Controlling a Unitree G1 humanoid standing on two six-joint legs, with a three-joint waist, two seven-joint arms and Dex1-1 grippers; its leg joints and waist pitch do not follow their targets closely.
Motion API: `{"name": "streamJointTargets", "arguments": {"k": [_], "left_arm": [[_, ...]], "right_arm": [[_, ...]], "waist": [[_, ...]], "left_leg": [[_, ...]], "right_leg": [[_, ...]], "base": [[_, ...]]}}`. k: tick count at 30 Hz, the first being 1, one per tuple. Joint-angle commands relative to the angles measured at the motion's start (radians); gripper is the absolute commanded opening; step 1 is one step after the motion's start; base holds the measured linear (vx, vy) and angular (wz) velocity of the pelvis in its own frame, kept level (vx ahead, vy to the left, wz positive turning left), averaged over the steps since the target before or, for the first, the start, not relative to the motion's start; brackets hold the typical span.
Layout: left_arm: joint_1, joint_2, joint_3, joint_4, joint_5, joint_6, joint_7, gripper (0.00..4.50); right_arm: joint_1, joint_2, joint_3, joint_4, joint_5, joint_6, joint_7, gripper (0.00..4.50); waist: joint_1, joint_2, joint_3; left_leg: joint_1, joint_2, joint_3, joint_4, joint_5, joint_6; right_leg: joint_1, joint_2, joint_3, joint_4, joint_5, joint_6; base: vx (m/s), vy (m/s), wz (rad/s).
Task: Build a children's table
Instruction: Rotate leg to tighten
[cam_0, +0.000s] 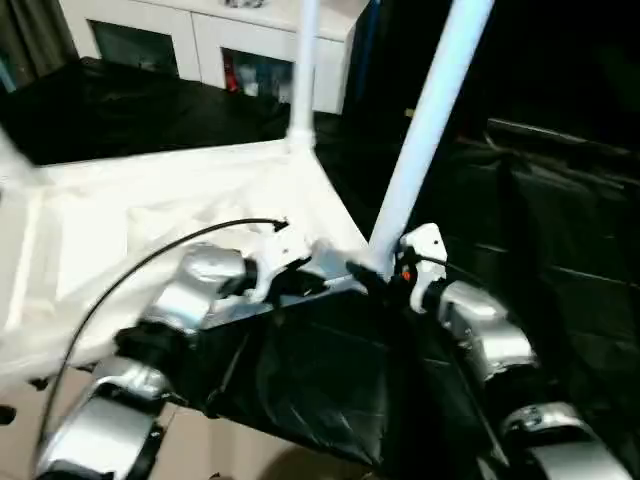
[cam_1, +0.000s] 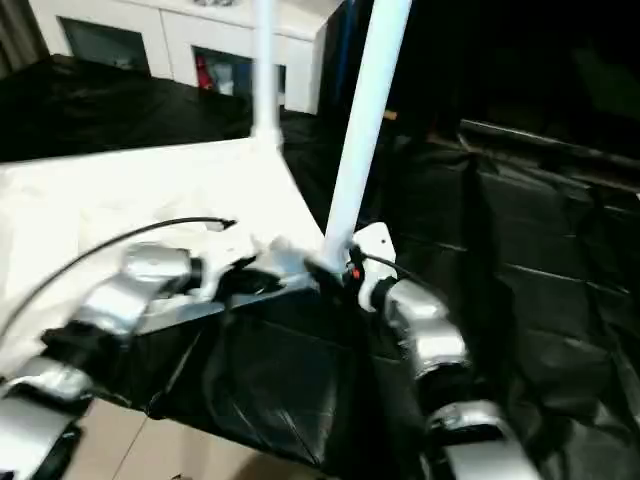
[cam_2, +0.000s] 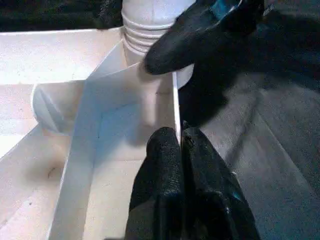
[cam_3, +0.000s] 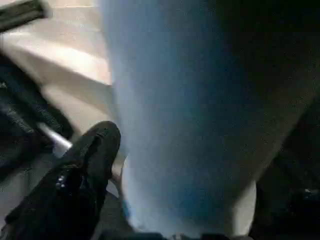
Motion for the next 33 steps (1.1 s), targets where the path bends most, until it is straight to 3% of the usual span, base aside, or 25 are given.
{"name": "streamJointTargets", "arguments": {"k": [1, 2, 4, 6, 10, 18, 20, 22, 23, 24, 27, 28, 30, 31, 33], "left_arm": [[0.028, 0.025, -0.051, -0.029, 0.003, 0.003, -0.101, 0.0], [0.03, 0.033, -0.053, -0.037, -0.001, 0.004, -0.116, 0.0], [0.032, 0.044, -0.056, -0.044, -0.005, 0.001, -0.132, 0.0], [0.034, 0.066, -0.061, -0.061, -0.016, 0.001, -0.17, 0.0], [0.029, 0.093, -0.065, -0.059, -0.021, -0.009, -0.212, 0.0], [0.009, 0.081, -0.051, -0.013, -0.007, -0.012, -0.173, 0.0], [0.008, 0.069, -0.05, -0.008, -0.003, -0.001, -0.137, 0.0], [0.003, 0.041, -0.051, 0.008, 0.014, 0.02, -0.073, 0.0], [-0.015, -0.001, -0.048, 0.043, 0.039, 0.053, 0.019, 0.0], [-0.02, -0.014, -0.047, 0.051, 0.044, 0.062, 0.039, 0.0], [-0.031, -0.05, -0.042, 0.067, 0.048, 0.084, 0.086, 0.0], [-0.048, -0.111, -0.036, 0.088, 0.047, 0.107, 0.155, 0.0], [-0.064, -0.17, -0.035, 0.107, 0.051, 0.123, 0.219, 0.0], [-0.065, -0.178, -0.036, 0.108, 0.052, 0.125, 0.226, 0.0], [-0.074, -0.203, -0.041, 0.116, 0.055, 0.13, 0.25, 0.0]], "right_arm": [[-0.017, -0.037, 0.02, -0.047, 0.011, 0.02, 0.108, 3.86], [-0.019, -0.045, 0.025, -0.05, 0.018, 0.027, 0.133, 3.86], [-0.023, -0.059, 0.038, -0.055, 0.024, 0.039, 0.173, 3.86], [-0.024, -0.09, 0.069, -0.067, 0.027, 0.059, 0.258, 3.7], [-0.03, -0.109, 0.095, -0.063, 0.025, 0.065, 0.33, 3.38], [0.019, -0.074, 0.098, -0.099, 0.032, 0.096, 0.308, 2.79], [0.037, -0.052, 0.09, -0.102, 0.027, 0.107, 0.248, 2.76], [0.05, -0.002, 0.058, -0.081, 0.01, 0.091, 0.101, 2.73], [0.044, 0.061, 0.009, -0.032, 0.001, 0.08, -0.084, 2.72], [0.041, 0.078, -0.005, -0.016, 0.0, 0.076, -0.134, 2.72], [0.033, 0.121, -0.046, 0.02, 0.002, 0.051, -0.269, 2.71], [0.019, 0.175, -0.078, 0.062, 0.006, 0.043, -0.411, 2.7], [0.0, 0.229, -0.094, 0.1, 0.004, 0.034, -0.53, 2.7], [-0.005, 0.239, -0.096, 0.105, 0.004, 0.032, -0.546, 2.7], [-0.02, 0.271, -0.099, 0.112, 0.004, 0.023, -0.585, 2.7]], "waist": [[-0.001, 0.023, -0.061], [-0.002, 0.019, -0.059], [0.0, 0.022, -0.057], [0.007, 0.022, -0.055], [0.013, 0.025, -0.055], [0.018, 0.015, -0.054], [0.021, 0.012, -0.054], [0.017, 0.011, -0.049], [0.016, 0.012, -0.047], [0.013, 0.014, -0.044], [0.009, 0.012, -0.042], [0.007, 0.019, -0.042], [0.003, 0.015, -0.044], [0.002, 0.026, -0.044], [0.0, 0.019, -0.046]], "left_leg": [[-0.006, 0.013, 0.006, -0.058, -0.087, 0.076], [-0.007, 0.013, 0.007, -0.058, -0.097, 0.075], [-0.003, 0.014, 0.009, -0.058, -0.113, 0.07], [-0.006, 0.017, 0.009, -0.058, -0.114, 0.061], [-0.006, 0.017, 0.01, -0.057, -0.104, 0.053], [-0.006, 0.015, 0.011, -0.057, -0.102, 0.046], [-0.004, 0.016, 0.01, -0.058, -0.11, 0.042], [-0.002, 0.015, 0.008, -0.063, -0.144, 0.019], [0.002, 0.013, 0.006, -0.066, -0.168, 0.004], [0.006, 0.011, 0.004, -0.069, -0.196, -0.014], [0.009, 0.008, -0.002, -0.072, -0.247, -0.015], [0.008, 0.008, -0.003, -0.073, -0.245, -0.019], [0.011, 0.007, -0.005, -0.074, -0.255, -0.024], [0.012, 0.006, -0.005, -0.074, -0.264, -0.022], [0.007, 0.004, -0.004, -0.074, -0.265, -0.014]], "right_leg": [[0.069, -0.072, 0.051, -0.049, 0.03, -0.271], [0.07, -0.072, 0.053, -0.051, 0.012, -0.267], [0.067, -0.073, 0.053, -0.054, -0.021, -0.268], [0.07, -0.073, 0.052, -0.055, -0.057, -0.258], [0.066, -0.073, 0.051, -0.053, -0.056, -0.254], [0.065, -0.073, 0.052, -0.056, -0.102, -0.231], [0.064, -0.075, 0.053, -0.06, -0.133, -0.217], [0.057, -0.078, 0.053, -0.071, -0.223, -0.191], [0.054, -0.08, 0.054, -0.079, -0.293, -0.169], [0.048, -0.08, 0.052, -0.087, -0.373, -0.145], [0.044, -0.084, 0.05, -0.106, -0.517, -0.088], [0.043, -0.083, 0.05, -0.106, -0.511, -0.086], [0.041, -0.08, 0.048, -0.106, -0.499, -0.084], [0.04, -0.079, 0.05, -0.105, -0.473, -0.092], [0.043, -0.075, 0.051, -0.102, -0.436, -0.099]], "base": [[0.0, 0.0, 0.0], [0.0, 0.0, 0.0], [0.0, 0.0, 0.0], [0.0, 0.0, 0.0], [0.0, 0.0, 0.0], [0.0, 0.0, 0.0], [0.0, 0.0, 0.0], [0.0, 0.0, 0.0], [0.0, 0.0, 0.0], [0.0, 0.0, 0.0], [0.0, 0.0, 0.0], [0.0, 0.0, 0.0], [0.0, 0.0, 0.0], [0.0, 0.0, 0.0], [0.0, 0.0, 0.0]]}}
